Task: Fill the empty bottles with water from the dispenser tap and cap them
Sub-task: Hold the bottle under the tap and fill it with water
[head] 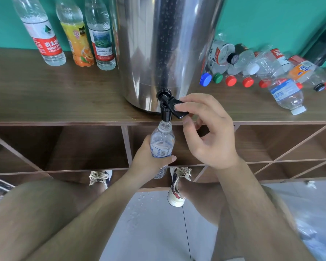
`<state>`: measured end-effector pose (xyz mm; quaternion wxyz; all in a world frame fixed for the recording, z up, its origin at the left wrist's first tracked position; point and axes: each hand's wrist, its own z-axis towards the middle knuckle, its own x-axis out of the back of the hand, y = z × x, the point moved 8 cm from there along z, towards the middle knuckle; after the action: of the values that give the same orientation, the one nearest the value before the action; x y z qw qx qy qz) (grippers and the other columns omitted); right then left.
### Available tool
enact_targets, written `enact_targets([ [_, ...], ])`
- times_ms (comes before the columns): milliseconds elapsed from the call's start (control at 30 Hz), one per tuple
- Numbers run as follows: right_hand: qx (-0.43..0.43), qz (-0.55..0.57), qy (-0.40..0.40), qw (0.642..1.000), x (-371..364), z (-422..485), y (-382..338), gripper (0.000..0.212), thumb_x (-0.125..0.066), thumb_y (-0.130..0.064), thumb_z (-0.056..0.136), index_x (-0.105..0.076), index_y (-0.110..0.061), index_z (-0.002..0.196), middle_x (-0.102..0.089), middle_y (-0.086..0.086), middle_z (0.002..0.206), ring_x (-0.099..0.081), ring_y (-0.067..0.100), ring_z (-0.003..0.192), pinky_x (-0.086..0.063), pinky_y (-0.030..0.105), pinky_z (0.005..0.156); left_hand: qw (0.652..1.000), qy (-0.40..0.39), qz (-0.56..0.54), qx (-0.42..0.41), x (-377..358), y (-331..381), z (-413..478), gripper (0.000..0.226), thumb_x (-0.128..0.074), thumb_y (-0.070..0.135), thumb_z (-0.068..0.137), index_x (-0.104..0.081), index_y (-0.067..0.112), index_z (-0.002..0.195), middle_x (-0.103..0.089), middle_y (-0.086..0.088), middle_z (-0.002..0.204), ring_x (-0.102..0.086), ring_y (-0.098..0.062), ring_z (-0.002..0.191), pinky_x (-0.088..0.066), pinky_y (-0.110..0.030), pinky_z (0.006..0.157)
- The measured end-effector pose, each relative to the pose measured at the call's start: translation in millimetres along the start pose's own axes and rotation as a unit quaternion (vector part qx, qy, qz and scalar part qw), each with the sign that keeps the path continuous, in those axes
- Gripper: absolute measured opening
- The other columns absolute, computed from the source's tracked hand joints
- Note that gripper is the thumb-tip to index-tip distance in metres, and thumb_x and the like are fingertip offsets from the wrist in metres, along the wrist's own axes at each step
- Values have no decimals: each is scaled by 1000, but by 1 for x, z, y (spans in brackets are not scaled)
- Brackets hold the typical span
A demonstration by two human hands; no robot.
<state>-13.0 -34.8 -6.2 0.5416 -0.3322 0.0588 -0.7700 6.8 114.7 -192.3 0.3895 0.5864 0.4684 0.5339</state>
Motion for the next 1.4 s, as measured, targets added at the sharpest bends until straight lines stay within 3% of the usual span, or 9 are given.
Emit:
enact_targets([
  [167, 2, 5, -2, 1000, 1, 0, 0, 28, -60, 13, 89, -75, 1, 110, -65, 10, 120, -64, 16, 97, -48, 22, 75, 1000, -5, 6, 1, -2, -1, 1, 87, -94, 31, 70, -44, 31, 141, -63, 15, 129, -61, -9, 120, -51, -40, 107],
  [300, -1, 8, -1, 1000, 0, -1, 0, 29, -60, 14, 88, -75, 1, 110, -64, 11, 120, -63, 14, 93, -48, 21, 73, 1000, -9, 17, -1, -2, 1, 1, 87, -93, 32, 72, -42, 32, 142, -62, 16, 130, -60, -9, 121, -51, -34, 105],
  [400, -1, 12, -5, 1000, 0, 0, -1, 30, -59, 14, 88, -75, 1, 110, -64, 13, 119, -62, 10, 89, -47, 23, 69, 1000, -8, 17, 4, -2, -1, 2, 88, -94, 32, 71, -43, 32, 142, -62, 15, 130, -61, -10, 120, -51, -37, 106],
  [533, 3, 21, -12, 1000, 0, 0, -2, 33, -57, 14, 84, -74, 2, 110, -64, 15, 119, -64, 24, 93, -49, 26, 69, 999, -8, 30, 6, -2, -1, 2, 88, -93, 33, 72, -42, 32, 143, -61, 14, 131, -60, -11, 122, -51, -37, 106],
  [833, -1, 31, -22, 999, -1, -1, -3, 35, -59, 10, 81, -73, 1, 112, -63, 15, 120, -64, 24, 96, -50, 25, 68, 999, -11, 40, 6, -2, 2, 0, 84, -90, 30, 76, -41, 30, 143, -59, 12, 132, -59, -10, 120, -47, -23, 95],
  [933, -2, 37, -22, 999, -1, -1, -3, 35, -59, 10, 82, -73, 0, 113, -63, 16, 121, -64, 24, 98, -52, 30, 65, 999, -11, 41, 5, -2, 2, 1, 84, -91, 31, 75, -41, 32, 143, -59, 15, 129, -59, -7, 116, -49, -26, 98],
  [1133, 3, 36, -23, 999, 1, -1, -3, 22, -62, -3, 95, -73, -2, 115, -63, 11, 126, -65, 23, 99, -52, 40, 58, 999, -13, 42, 8, -3, 0, 1, 84, -90, 33, 76, -39, 35, 143, -57, 19, 126, -57, -5, 113, -45, -20, 92],
  [1267, 9, 19, -41, 999, 0, -1, -4, 22, -64, -12, 99, -72, -2, 117, -64, 9, 132, -67, 22, 102, -53, 32, 64, 999, -13, 41, 10, -3, 0, 2, 86, -91, 33, 76, -39, 35, 144, -57, 17, 131, -57, -7, 118, -47, -26, 98],
  [1400, 7, 13, -48, 999, -2, -1, -3, 23, -62, -9, 100, -72, -1, 119, -64, 10, 135, -67, 24, 111, -57, 38, 73, 999, -13, 39, 9, -2, -1, 3, 87, -91, 33, 75, -39, 33, 145, -58, 15, 132, -58, -9, 121, -48, -27, 100],
])
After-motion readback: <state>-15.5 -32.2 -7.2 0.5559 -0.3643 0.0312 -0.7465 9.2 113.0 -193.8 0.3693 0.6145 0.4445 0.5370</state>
